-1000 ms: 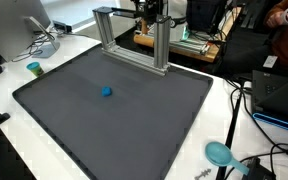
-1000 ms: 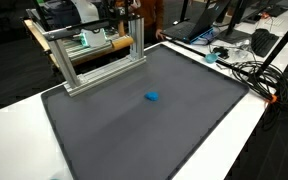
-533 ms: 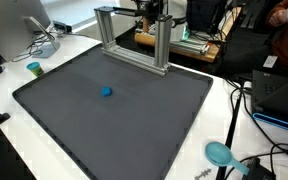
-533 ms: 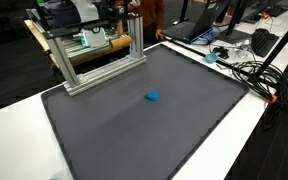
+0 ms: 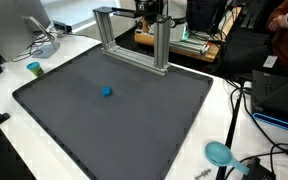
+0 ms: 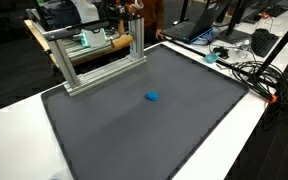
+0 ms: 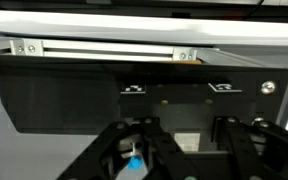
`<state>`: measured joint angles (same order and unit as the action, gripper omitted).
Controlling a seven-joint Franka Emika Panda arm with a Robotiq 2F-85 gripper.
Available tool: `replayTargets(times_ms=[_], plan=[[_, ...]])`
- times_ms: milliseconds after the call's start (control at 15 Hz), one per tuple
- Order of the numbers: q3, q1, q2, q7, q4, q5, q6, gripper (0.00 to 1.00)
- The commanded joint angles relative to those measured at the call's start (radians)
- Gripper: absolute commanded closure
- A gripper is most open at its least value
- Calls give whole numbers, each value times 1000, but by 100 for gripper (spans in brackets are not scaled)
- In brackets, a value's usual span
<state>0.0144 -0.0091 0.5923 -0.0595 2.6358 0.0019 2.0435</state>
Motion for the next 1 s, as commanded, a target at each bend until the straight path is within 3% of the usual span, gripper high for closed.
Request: replayTargets(times_ms=[0, 400, 467, 533, 600, 667, 933], plan=[[-9, 26, -2, 12, 19, 26, 48, 78], [5, 36, -26, -7, -4, 50, -35, 78], [10, 42, -23, -16, -6, 63, -47, 28], [19, 50, -17, -29, -5, 81, -50, 38], [28, 58, -11, -42, -5, 104, -52, 71], [34, 60, -7, -48, -4, 114, -50, 68], [62, 51, -6, -65, -5, 131, -45, 77]])
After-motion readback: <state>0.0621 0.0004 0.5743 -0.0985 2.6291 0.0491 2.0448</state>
